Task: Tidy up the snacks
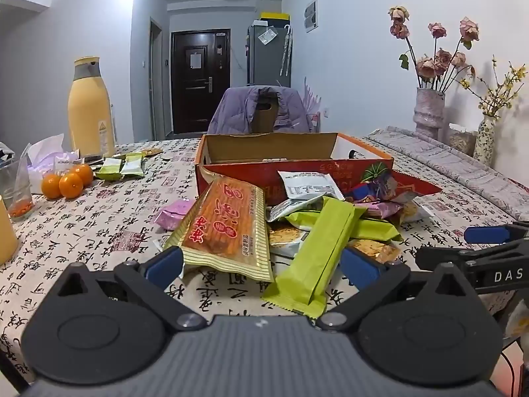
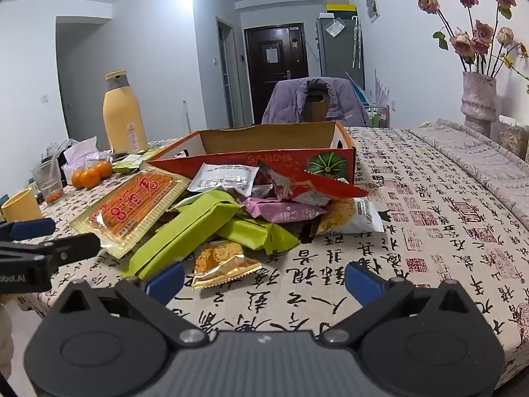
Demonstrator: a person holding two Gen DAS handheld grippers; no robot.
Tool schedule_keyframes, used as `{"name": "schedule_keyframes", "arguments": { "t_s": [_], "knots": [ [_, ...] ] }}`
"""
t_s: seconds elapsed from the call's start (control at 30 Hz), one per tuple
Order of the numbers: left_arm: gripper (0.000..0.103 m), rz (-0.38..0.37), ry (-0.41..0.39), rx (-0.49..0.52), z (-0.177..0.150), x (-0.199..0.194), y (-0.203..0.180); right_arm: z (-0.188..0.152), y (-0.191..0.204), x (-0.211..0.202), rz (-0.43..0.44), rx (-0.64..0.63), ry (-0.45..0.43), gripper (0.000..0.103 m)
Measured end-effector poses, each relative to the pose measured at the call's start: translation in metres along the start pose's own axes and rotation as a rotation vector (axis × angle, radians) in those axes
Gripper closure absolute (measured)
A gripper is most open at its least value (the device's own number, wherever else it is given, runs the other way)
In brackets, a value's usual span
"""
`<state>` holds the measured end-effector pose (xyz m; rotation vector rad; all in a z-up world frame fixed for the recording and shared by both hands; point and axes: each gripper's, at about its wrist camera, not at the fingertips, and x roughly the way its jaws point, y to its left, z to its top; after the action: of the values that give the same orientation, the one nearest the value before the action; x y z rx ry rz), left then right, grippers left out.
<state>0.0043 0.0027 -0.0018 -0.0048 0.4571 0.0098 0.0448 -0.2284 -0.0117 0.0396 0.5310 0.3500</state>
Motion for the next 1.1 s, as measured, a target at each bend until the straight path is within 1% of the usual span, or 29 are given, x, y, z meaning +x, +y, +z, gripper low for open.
{"name": "schedule_keyframes", "arguments": {
  "t_s": [0.07,0.1,0.23,0.27,0.53,0.57,1.1],
  "knots": [
    [0.000,0.011,0.015,-0.016,0.0003,0.0048,0.0025,0.0001,0.0010,0.0006,-0.009,-0.022,0.007,0.000],
    [0.000,-0.004,-0.027,-0.004,-0.0007,-0.0024,0.0027,0.0000,0.0009,0.0011,-0.009,-0.020,0.009,0.000],
    [0.000,-0.005,-0.022,-0.016,-0.0009,-0.0034,0.0050,0.0011,0.0029,-0.0021,-0.004,-0.010,0.004,0.000],
    [0.000,-0.002,-0.023,-0.001,0.0001,-0.0047,-0.0018,0.0015,0.0037,-0.0025,-0.004,-0.008,0.004,0.000],
    [0.000,-0.009,-0.012,-0.007,-0.0005,-0.0020,0.0015,0.0018,0.0057,0.0008,0.006,-0.003,0.007,0.000],
    [0.000,-0.010,-0.012,-0.007,-0.0005,-0.0019,0.0016,0.0000,0.0007,0.0015,0.009,-0.003,0.006,0.000],
    [0.000,-0.007,-0.010,-0.008,-0.0020,-0.0010,0.0004,0.0006,0.0016,0.0001,0.007,-0.007,0.000,0.000]
  ]
}}
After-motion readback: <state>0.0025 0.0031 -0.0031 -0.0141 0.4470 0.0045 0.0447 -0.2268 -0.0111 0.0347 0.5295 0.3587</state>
